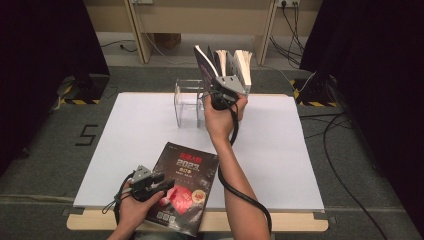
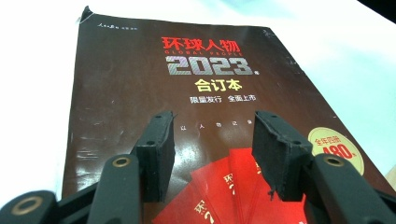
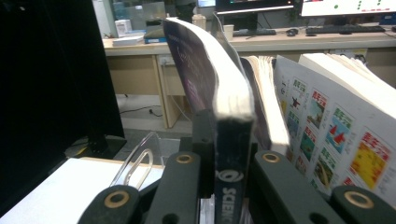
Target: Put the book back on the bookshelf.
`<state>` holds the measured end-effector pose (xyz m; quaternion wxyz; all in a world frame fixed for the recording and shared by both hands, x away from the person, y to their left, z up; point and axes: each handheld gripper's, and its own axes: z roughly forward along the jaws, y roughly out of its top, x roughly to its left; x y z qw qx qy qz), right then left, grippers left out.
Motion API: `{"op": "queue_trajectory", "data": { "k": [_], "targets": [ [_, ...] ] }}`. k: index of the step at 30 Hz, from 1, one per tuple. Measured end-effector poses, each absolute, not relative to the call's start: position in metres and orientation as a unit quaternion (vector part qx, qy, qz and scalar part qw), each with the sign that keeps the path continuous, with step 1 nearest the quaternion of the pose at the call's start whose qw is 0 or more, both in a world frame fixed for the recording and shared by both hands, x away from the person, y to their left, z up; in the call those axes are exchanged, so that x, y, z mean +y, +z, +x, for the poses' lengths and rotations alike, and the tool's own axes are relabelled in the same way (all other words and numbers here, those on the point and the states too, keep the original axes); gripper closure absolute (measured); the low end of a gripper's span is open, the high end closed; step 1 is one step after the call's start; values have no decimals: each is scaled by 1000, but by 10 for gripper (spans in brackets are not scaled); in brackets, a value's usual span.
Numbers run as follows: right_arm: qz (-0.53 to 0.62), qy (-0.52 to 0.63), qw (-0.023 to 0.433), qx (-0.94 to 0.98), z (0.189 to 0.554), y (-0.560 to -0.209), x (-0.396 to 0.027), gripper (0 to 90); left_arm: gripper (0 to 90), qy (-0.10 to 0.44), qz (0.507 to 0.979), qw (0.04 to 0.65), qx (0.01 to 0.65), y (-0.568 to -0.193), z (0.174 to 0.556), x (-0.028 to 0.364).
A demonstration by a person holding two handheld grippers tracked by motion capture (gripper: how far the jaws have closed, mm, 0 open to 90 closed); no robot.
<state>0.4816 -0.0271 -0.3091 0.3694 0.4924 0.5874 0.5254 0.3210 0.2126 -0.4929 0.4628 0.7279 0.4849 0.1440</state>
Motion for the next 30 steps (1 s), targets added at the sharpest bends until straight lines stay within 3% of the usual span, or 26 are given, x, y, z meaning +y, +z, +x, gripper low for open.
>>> {"op": "queue_trajectory", "data": {
  "k": [30],
  "targets": [
    [514, 506, 389, 574, 506, -324, -11, 847, 481, 144, 731, 462, 482, -494, 321, 213]
  ]
}}
